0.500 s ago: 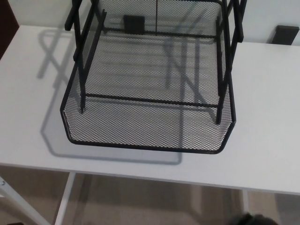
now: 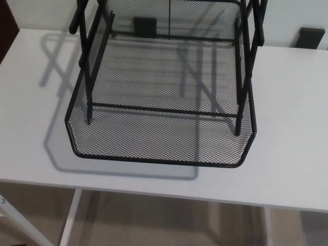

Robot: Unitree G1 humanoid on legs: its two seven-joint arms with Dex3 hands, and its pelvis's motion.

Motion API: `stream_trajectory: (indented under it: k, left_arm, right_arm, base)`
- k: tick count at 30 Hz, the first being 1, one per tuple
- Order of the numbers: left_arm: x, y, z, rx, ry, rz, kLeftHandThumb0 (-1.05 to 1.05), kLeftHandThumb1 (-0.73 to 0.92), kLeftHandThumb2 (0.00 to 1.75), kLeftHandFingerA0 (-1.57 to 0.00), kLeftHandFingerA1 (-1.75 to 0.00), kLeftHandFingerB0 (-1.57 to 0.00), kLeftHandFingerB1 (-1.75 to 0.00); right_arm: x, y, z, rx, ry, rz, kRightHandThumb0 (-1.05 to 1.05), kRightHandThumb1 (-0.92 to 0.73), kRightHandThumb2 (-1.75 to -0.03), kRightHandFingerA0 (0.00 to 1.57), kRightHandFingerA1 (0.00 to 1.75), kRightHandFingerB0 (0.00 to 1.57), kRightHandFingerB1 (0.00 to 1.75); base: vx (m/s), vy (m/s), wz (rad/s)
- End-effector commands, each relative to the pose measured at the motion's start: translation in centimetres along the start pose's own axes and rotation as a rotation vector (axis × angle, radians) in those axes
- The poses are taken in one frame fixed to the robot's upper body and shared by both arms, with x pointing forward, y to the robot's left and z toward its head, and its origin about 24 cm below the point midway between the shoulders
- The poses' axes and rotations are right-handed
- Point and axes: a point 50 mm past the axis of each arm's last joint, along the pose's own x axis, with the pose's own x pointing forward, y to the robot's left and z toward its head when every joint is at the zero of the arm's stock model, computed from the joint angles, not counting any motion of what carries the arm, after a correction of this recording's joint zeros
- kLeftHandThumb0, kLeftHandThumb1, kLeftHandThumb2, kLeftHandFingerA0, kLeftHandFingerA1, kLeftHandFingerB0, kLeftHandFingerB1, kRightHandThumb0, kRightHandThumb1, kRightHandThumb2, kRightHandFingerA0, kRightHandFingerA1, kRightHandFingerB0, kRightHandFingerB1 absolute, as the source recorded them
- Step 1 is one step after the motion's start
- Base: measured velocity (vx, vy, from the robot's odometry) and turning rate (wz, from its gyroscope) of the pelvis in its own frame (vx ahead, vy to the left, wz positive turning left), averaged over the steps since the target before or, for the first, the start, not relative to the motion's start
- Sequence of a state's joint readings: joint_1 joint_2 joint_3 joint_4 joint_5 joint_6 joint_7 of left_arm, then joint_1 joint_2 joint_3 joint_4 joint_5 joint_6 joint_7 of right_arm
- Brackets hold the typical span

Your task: The robot walks towards a file tray kept in the middle of a desk and uses its right hand to grab a tray and pulls it out towards itself

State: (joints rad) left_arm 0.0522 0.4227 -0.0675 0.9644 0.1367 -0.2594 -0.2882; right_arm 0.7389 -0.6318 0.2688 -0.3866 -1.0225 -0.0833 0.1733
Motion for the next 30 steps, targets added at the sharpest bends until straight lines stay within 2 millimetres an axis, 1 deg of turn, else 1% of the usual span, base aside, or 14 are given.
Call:
stream_trajectory:
  k: [1,2,3,5,9,10,11,14,15,17,18,19,29,30]
  left_arm:
    - [-0.7,0.3,-1.5,0.079,0.063,-0.042,-0.62,0.34,0.51,-0.82,-0.61,-0.46,-0.53]
    - [-0.7,0.3,-1.5,0.078,0.066,-0.043,-0.62,0.34,0.51,-0.82,-0.61,-0.46,-0.53]
    - [-0.7,0.3,-1.4,0.067,0.062,-0.042,-0.62,0.33,0.51,-0.81,-0.61,-0.46,-0.54]
    - [-0.5,0.5,-1.1,0.092,0.059,-0.029,-0.62,0.35,0.51,-0.82,-0.59,-0.47,-0.53]
    - [-0.6,0.5,-1.2,0.096,0.052,-0.025,-0.65,0.36,0.52,-0.73,-0.63,-0.49,-0.56]
    - [-0.6,0.4,-1.2,0.096,0.055,-0.027,-0.66,0.36,0.52,-0.70,-0.66,-0.49,-0.57]
    - [-0.6,0.4,-1.3,0.094,0.062,-0.026,-0.66,0.36,0.52,-0.66,-0.66,-0.48,-0.57]
    - [-0.6,0.4,-1.4,0.109,0.071,-0.027,-0.66,0.38,0.52,-0.63,-0.64,-0.49,-0.54]
    - [-0.6,0.4,-1.4,0.116,0.072,-0.025,-0.68,0.27,0.76,-0.59,-0.69,-0.46,-0.60]
    - [-0.6,0.4,-1.5,0.135,0.076,-0.022,-0.70,0.28,0.77,-0.58,-0.69,-0.45,-0.60]
    - [-0.6,0.4,-1.5,0.138,0.076,-0.022,-0.70,0.28,0.77,-0.58,-0.69,-0.45,-0.60]
    - [-0.6,0.4,-1.5,0.135,0.080,-0.026,-0.70,0.39,0.53,-0.59,-0.65,-0.48,-0.55]
    - [-0.5,0.6,-1.1,0.146,0.070,-0.034,-0.69,0.39,0.53,-0.58,-0.67,-0.47,-0.56]
    - [-0.4,0.7,-1.1,0.148,0.071,-0.030,-0.70,0.27,0.76,-0.57,-0.70,-0.44,-0.61]
  right_arm:
    - [-6.3,17.9,-8.8,1.092,0.751,0.371,-0.66,-0.61,-0.59,0.46,0.48,0.25,0.33]
    - [-6.4,18.2,-8.8,1.080,0.763,0.383,-0.66,-0.61,-0.59,0.46,0.48,0.25,0.33]
    - [-6.2,18.3,-8.7,1.054,0.766,0.386,-0.72,-0.50,-0.85,0.26,0.51,0.12,0.41]
    - [-5.8,17.7,-8.6,1.122,0.732,0.348,-0.76,-0.52,-0.86,0.05,0.44,0.05,0.28]
    - [-5.1,17.3,-8.8,1.107,0.691,0.328,-0.79,-0.52,-0.93,0.04,0.21,0.04,0.14]
    - [-5.2,17.3,-8.7,1.111,0.684,0.326,-0.84,-0.67,-0.62,0.00,0.25,0.00,0.17]
    - [-5.2,17.3,-8.5,1.118,0.661,0.321,-0.85,-0.53,-0.95,0.00,0.17,0.00,0.08]
    - [-5.1,16.9,-8.4,1.147,0.617,0.297,-0.87,-0.55,-0.94,0.00,0.13,0.00,0.06]
    - [-5.1,16.8,-8.3,1.155,0.598,0.286,-0.88,-0.56,-0.94,0.00,0.11,0.00,0.05]
    - [-4.9,16.8,-8.3,1.200,0.585,0.268,-0.86,-0.53,-0.93,0.00,0.15,0.00,0.07]
    - [-4.8,16.8,-8.3,1.209,0.581,0.263,-0.86,-0.53,-0.93,0.00,0.15,0.00,0.07]
    - [-4.8,16.7,-8.4,1.211,0.580,0.259,-0.87,-0.54,-0.92,0.00,0.13,0.00,0.05]
    - [-4.2,15.8,-8.2,1.259,0.492,0.211,-0.90,-0.56,-0.90,0.00,0.05,0.00,0.00]
    - [-4.0,15.4,-8.2,1.242,0.486,0.218,-0.90,-0.57,-0.91,0.00,0.05,0.00,0.00]
  base:
    - [0.00,0.000,0.00]
    - [0.00,0.000,0.00]
    - [0.00,0.000,0.00]
    - [0.00,0.000,0.00]
    - [0.00,0.000,0.00]
    - [0.00,0.000,0.00]
    - [0.00,0.000,0.00]
    - [0.00,0.000,0.00]
    - [0.00,0.000,0.00]
    - [0.00,0.000,0.00]
    - [0.00,0.000,0.00]
    - [0.00,0.000,0.00]
    - [0.00,0.000,0.00]
    - [0.00,0.000,0.00]
